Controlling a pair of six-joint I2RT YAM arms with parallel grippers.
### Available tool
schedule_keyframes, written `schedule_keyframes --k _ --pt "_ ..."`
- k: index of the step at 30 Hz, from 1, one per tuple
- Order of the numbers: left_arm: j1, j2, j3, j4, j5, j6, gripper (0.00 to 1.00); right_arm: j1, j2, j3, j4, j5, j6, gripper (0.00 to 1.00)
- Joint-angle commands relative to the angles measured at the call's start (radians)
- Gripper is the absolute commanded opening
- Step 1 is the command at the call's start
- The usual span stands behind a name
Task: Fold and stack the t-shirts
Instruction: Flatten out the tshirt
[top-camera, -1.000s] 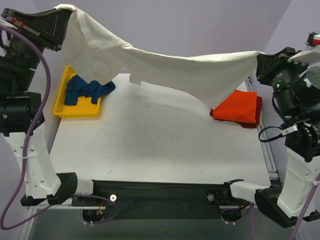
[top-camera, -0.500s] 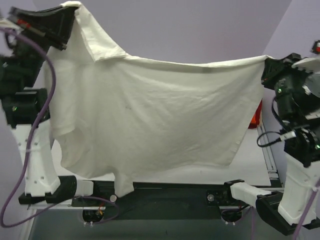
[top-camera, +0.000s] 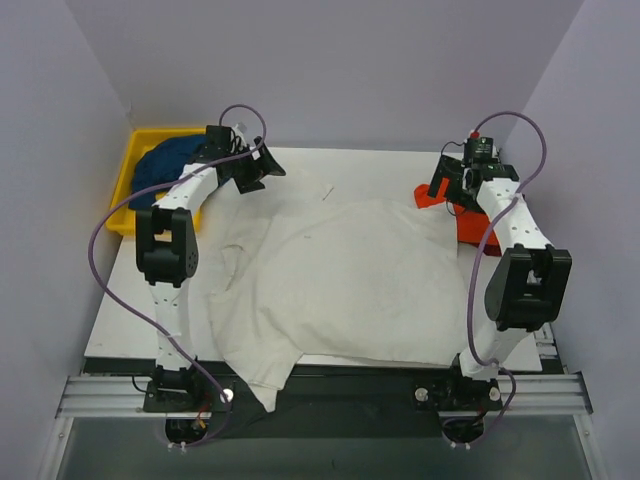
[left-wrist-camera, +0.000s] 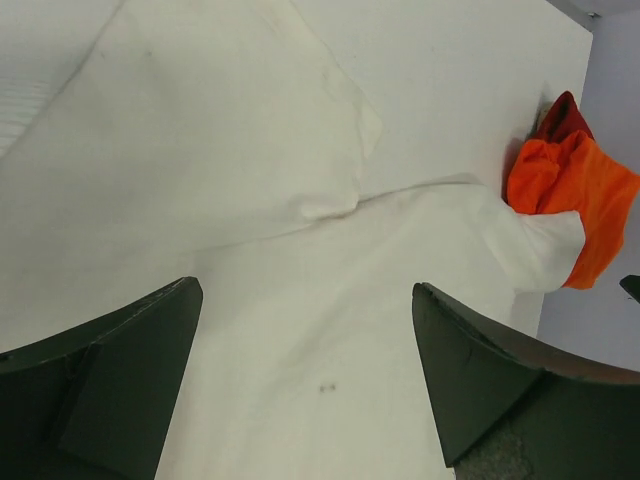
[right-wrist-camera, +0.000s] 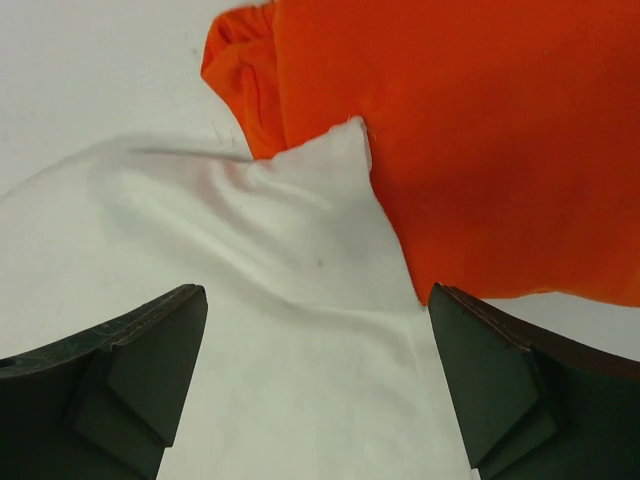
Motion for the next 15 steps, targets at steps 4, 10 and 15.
schedule_keyframes --k 4,10,15 --pt "-0.023 -0.282 -0.028 -0.140 -0.070 0.147 0.97 0.022 -0.147 -0.018 0.002 -0.110 -0.001 1.00" --pt "-0.035 -0.414 -0.332 -0.205 -0.108 0.151 0.97 0.134 -0.185 -0.116 -0.035 -0.173 0.033 1.00" --pt "-0.052 -0.471 -0.493 -0.228 -0.157 0.161 0.97 0.211 -0.179 -0.207 -0.038 -0.229 0.088 1.00"
